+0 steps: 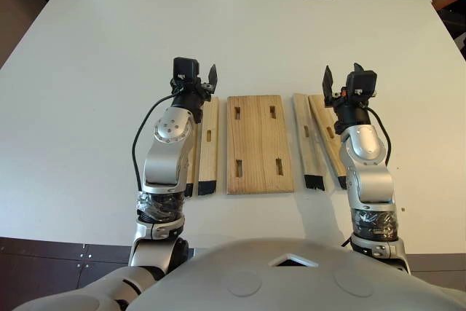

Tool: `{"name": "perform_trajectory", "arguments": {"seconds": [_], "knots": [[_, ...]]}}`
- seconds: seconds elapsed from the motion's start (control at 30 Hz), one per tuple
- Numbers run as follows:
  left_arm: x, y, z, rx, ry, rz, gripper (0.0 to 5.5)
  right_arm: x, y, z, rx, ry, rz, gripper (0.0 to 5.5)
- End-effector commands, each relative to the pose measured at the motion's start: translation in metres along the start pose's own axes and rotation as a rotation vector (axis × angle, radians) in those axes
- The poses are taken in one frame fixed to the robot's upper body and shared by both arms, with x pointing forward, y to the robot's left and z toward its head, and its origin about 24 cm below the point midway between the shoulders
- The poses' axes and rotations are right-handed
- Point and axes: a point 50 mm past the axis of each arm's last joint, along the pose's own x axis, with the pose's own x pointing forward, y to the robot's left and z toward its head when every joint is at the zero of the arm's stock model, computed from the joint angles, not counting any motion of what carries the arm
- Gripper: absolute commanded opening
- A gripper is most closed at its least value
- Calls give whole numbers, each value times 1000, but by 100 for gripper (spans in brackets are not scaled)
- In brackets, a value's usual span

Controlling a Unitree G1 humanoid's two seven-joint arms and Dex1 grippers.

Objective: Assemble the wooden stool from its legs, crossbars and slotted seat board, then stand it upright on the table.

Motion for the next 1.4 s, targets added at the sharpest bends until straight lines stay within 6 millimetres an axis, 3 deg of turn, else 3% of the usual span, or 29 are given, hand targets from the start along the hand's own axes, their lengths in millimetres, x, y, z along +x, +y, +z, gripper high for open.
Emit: {"name": "perform_trajectory", "arguments": {"seconds": [0.03,1.4], "knots": [[2,2,3,23,-6,4,325,2,1,1,-3,-8,-2,315],[7,6,0,70,-20,53,325,4,2,-1,13,3,7,315]]}}
